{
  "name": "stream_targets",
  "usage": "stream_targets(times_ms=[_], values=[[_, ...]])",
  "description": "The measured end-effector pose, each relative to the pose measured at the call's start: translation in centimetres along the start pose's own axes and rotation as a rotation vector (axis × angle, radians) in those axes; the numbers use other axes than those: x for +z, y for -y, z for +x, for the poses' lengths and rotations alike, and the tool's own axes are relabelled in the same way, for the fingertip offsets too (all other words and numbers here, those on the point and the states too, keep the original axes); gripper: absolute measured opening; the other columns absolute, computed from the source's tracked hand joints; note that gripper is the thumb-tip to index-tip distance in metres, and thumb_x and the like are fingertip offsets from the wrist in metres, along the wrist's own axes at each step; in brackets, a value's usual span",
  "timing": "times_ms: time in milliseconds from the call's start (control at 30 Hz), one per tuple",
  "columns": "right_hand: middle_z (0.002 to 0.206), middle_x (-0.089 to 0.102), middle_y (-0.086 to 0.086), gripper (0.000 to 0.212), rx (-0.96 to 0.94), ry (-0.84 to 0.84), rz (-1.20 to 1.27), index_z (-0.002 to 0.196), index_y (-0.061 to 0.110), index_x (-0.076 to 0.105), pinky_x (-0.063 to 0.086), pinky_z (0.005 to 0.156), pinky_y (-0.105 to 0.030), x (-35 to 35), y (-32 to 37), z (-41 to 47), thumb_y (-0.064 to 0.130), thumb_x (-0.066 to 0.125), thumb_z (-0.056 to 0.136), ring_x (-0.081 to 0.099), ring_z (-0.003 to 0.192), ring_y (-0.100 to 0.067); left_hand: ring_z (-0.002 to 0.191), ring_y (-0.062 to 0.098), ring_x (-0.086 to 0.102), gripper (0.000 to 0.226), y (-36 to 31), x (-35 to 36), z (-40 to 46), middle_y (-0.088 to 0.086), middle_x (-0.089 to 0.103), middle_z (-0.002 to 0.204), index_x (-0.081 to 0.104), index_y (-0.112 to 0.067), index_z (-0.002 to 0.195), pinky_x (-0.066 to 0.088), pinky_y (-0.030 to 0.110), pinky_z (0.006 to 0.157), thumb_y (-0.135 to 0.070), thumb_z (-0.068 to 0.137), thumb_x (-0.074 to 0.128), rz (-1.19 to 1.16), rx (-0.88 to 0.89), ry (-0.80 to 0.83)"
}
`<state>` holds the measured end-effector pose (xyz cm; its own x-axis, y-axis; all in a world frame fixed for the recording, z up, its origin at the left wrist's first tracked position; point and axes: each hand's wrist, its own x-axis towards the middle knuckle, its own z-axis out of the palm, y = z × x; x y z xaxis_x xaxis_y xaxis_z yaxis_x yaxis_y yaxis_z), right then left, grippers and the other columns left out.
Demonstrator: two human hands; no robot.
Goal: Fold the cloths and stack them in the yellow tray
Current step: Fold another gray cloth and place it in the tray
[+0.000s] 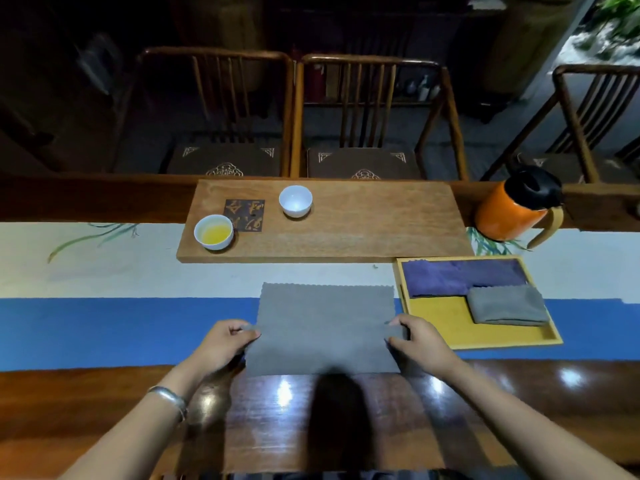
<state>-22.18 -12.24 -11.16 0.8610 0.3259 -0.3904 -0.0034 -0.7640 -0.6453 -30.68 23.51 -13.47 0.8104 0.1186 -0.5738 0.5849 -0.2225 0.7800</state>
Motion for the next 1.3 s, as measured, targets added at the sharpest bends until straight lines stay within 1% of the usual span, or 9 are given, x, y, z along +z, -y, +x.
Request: stream_targets(times_ms=[133,233,367,500,633,867,1000,1167,1300], values=[[0.084,0.069,-0.011,0.01,0.047,-0.071,-0.145,0.081,0.008,0.059,0.041,0.066,-0.035,-0.6,1.1,3.8,0.017,0.062,0.083,0.061,0.083,-0.029,0.047,0.011,0.04,0.032,-1.3,-0.3,3.3,0.003,0.047,0.054,0.054,-0.006,0.062,0.031,0.027,0.053,-0.011,0.093,0.059,0.09,0.037,-0.11],[0.084,0.067,-0.015,0.025,0.084,-0.082,-0.344,0.066,0.016,0.044,0.034,0.059,-0.033,-0.5,1.1,6.4,0.023,0.056,0.086,0.06,0.084,-0.036,0.045,0.005,0.043,0.043,-1.9,-0.2,5.9,-0.007,0.048,0.043,0.044,-0.017,0.051,0.033,0.021,0.05,-0.023,0.092,0.056,0.348,0.089,-0.144],[0.096,0.068,-0.014,0.012,0.082,-0.107,-0.634,0.082,0.013,0.055,0.03,0.066,-0.034,0.0,1.2,8.8,0.021,0.048,0.088,0.061,0.088,-0.036,0.054,0.007,0.047,0.045,-2.6,-0.3,8.8,-0.007,0.049,0.049,0.042,-0.019,0.05,0.031,0.021,0.049,-0.027,0.092,0.055,0.525,0.124,-0.221],[0.101,0.068,-0.009,0.021,0.084,-0.082,-0.756,0.101,0.016,0.061,0.033,0.077,-0.035,0.4,1.0,10.5,0.018,0.045,0.089,0.061,0.094,-0.03,0.063,0.022,0.051,0.038,-2.8,-0.3,10.7,-0.002,0.054,0.058,0.048,-0.019,0.056,0.029,0.029,0.053,-0.027,0.093,0.053,0.62,0.07,-0.192],[0.099,0.067,-0.01,0.019,0.086,-0.073,-0.871,0.1,0.013,0.058,0.035,0.081,-0.036,0.8,0.9,11.2,0.012,0.046,0.086,0.06,0.094,-0.029,0.069,0.024,0.055,0.032,-2.7,-0.2,11.7,0.004,0.06,0.067,0.059,-0.01,0.066,0.034,0.03,0.059,-0.027,0.093,0.052,0.61,0.063,-0.193],[0.105,0.062,-0.015,0.021,0.059,-0.143,-0.903,0.104,0.006,0.051,0.036,0.081,-0.039,1.3,0.8,11.6,0.004,0.044,0.085,0.058,0.097,-0.032,0.073,0.025,0.057,0.027,-2.5,0.2,11.9,0.006,0.064,0.074,0.061,-0.007,0.076,0.039,0.029,0.06,-0.029,0.089,0.055,0.59,0.002,-0.271],[0.093,0.06,-0.016,0.013,-0.006,-0.241,-0.641,0.092,0.007,0.049,0.034,0.073,-0.04,0.8,0.7,10.0,0.018,0.054,0.086,0.056,0.087,-0.036,0.064,0.019,0.051,0.024,-1.9,-0.2,10.0,0.0,0.056,0.067,0.047,-0.017,0.067,0.036,0.029,0.052,-0.026,0.084,0.061,0.591,0.054,-0.364],[0.082,0.059,-0.007,0.031,-0.282,-0.043,-0.521,0.088,0.012,0.053,0.04,0.07,-0.036,1.2,-0.5,5.0,0.041,0.064,0.081,0.057,0.08,-0.03,0.064,0.009,0.054,0.026,0.0,0.2,5.6,-0.006,0.058,0.067,0.051,-0.026,0.069,0.039,0.018,0.055,-0.042,0.078,0.07,0.486,0.191,-0.141],[0.097,0.057,-0.005,0.045,-0.265,0.165,-0.72,0.099,0.015,0.052,0.041,0.086,-0.036,1.8,-2.4,2.3,0.054,0.057,0.076,0.054,0.089,-0.027,0.098,0.01,0.053,0.033,3.1,1.3,2.6,-0.011,0.055,0.105,0.065,-0.026,0.109,0.043,0.022,0.085,-0.035,0.078,0.074,0.679,0.28,0.025]])
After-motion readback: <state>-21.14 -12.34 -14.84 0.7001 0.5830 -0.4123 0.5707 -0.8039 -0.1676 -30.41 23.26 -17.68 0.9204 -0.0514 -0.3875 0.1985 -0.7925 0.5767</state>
